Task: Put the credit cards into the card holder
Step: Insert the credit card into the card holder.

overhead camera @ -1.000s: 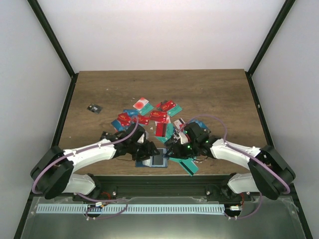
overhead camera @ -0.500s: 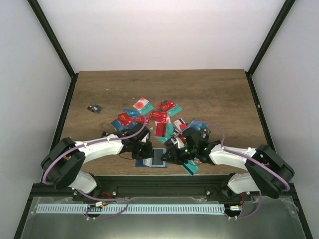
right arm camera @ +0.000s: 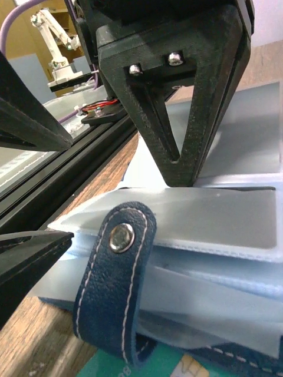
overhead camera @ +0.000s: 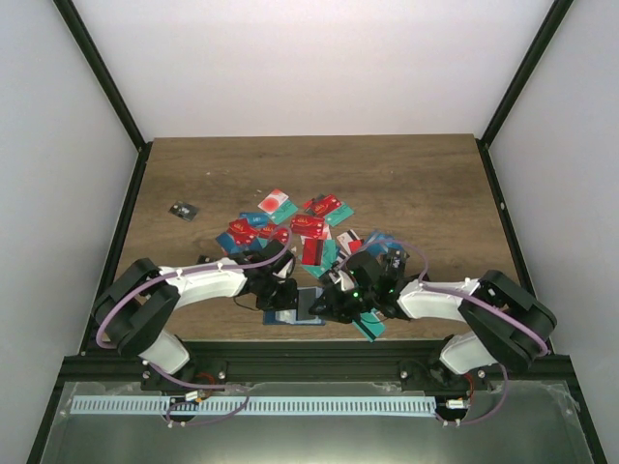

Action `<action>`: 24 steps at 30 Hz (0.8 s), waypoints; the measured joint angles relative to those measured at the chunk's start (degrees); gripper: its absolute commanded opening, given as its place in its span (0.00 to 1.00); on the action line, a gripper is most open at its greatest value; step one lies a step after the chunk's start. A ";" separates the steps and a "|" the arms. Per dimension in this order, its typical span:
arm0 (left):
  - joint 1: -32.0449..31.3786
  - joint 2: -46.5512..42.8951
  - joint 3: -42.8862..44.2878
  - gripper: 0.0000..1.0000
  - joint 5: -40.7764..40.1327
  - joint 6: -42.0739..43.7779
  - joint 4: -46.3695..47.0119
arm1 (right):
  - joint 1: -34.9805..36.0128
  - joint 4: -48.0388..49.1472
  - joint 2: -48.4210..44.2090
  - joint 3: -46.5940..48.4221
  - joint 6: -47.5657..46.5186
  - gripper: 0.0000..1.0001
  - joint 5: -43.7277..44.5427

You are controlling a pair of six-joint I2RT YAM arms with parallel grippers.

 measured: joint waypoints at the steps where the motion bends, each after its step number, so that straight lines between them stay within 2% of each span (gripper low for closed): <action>1: 0.00 0.02 0.00 0.04 -0.02 0.22 0.00 | 0.02 0.00 0.24 0.00 0.04 0.39 0.22; 24: 0.00 0.28 -0.02 0.04 -0.04 0.72 0.04 | 0.07 -0.22 1.79 2.73 -0.44 0.39 1.42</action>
